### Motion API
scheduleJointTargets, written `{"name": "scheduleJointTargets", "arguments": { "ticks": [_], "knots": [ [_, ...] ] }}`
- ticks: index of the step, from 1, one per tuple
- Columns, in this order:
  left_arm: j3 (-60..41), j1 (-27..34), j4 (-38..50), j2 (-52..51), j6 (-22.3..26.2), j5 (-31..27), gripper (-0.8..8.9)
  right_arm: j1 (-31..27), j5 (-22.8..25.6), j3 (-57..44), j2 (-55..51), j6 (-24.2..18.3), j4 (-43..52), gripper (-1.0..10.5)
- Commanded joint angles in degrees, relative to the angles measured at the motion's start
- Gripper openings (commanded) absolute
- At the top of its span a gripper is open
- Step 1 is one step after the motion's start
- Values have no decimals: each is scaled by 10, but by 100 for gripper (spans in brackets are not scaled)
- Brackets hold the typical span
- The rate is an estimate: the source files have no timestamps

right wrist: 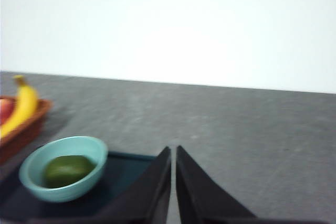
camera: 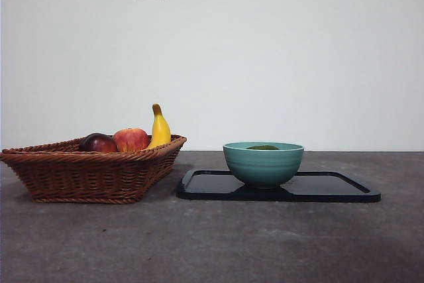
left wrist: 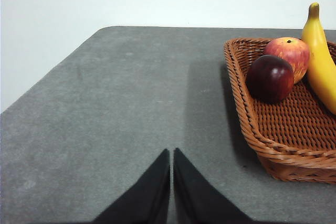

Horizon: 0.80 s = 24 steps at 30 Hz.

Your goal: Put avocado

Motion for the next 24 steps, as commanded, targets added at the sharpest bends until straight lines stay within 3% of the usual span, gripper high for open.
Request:
{"name": "scheduleJointTargets", "arguments": {
  "ticks": [1, 10, 24],
  "knots": [
    [-12, 2, -4, -1, -1, 1, 9, -7, 24, -54, -33, 2, 41, 7],
    [-12, 2, -4, -1, -2, 1, 9, -9, 85, -170, -109, 17, 80, 7],
    [-12, 2, -3, -1, -2, 1, 9, -10, 84, -195, -116, 41, -2, 7]
  ]
}}
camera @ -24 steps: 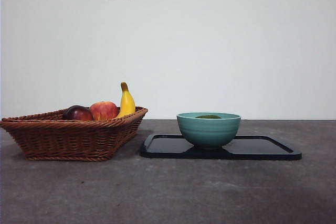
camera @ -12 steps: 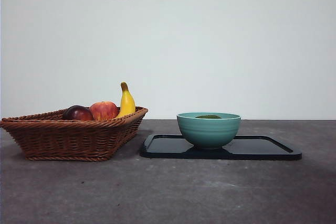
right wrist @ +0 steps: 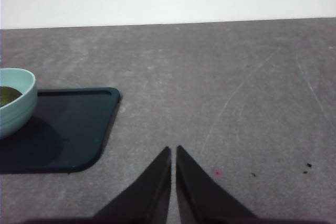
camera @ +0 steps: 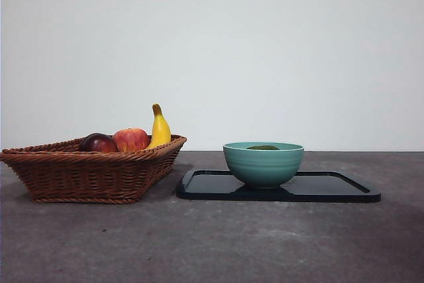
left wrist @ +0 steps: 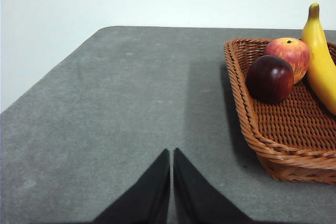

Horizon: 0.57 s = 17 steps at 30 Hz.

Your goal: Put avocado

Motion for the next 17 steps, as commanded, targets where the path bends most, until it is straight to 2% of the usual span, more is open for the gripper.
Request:
{"name": "scheduleJointTargets", "arguments": {
  "ticks": [1, 17],
  "knots": [
    [-12, 2, -3, -1, 0, 1, 9, -1, 0, -3, -2, 13, -5, 7],
    [-12, 2, -3, -1, 0, 1, 9, -1, 0, -3, -2, 13, 9, 7]
  ]
}}
